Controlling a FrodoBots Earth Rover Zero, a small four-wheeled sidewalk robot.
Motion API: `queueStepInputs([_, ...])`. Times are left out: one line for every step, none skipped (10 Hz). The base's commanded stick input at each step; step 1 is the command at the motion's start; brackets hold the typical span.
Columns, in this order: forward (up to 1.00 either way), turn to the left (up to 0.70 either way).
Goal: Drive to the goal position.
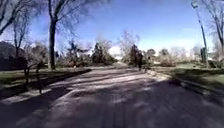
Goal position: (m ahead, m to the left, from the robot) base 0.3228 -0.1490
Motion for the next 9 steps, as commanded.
queueStepInputs([1.00, 0.00])
queueStepInputs([1.00, 0.00])
queueStepInputs([1.00, 0.00])
queueStepInputs([1.00, 0.00])
queueStepInputs([1.00, 0.00])
queueStepInputs([1.00, 0.00])
queueStepInputs([1.00, 0.00])
queueStepInputs([1.00, 0.00])
queueStepInputs([1.00, 0.00])
